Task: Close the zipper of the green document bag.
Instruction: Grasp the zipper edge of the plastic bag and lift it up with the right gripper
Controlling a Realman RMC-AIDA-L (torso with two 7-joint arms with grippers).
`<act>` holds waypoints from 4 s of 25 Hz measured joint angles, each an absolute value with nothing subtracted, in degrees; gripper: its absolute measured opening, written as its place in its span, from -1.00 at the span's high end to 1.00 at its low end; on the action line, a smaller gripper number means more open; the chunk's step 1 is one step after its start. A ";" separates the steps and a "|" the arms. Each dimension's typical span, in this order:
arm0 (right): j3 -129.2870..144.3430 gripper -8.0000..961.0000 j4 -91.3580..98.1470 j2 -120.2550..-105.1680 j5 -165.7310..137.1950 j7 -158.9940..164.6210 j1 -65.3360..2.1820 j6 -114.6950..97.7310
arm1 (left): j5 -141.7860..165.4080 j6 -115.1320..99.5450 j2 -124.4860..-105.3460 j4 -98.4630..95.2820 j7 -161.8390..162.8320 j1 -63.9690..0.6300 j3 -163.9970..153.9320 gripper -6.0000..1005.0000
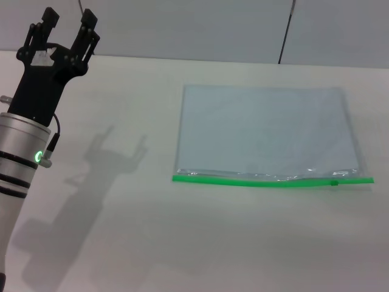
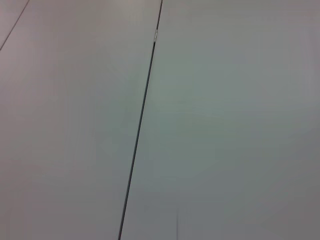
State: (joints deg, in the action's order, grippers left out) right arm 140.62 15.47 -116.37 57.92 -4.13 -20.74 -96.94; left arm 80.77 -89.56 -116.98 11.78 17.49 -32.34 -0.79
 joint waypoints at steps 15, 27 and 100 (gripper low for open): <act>140.62 -0.83 15.37 -116.37 57.92 -4.13 -20.74 -96.94 | 80.77 -89.56 -116.98 11.69 17.49 -32.34 -0.79 -0.53; 140.71 -0.83 15.30 -116.37 57.92 -4.13 -20.65 -96.94 | 80.77 -89.56 -116.98 11.69 17.49 -32.34 -0.79 -0.53; 141.45 -0.82 15.64 -116.10 56.54 -4.07 -22.44 -98.04 | 75.56 -89.64 -117.01 11.49 17.88 -27.91 2.46 -0.53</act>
State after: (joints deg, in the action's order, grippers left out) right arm 141.45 15.64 -116.10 56.54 -4.07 -22.44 -98.04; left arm 75.56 -89.64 -117.01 11.49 17.88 -27.91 2.46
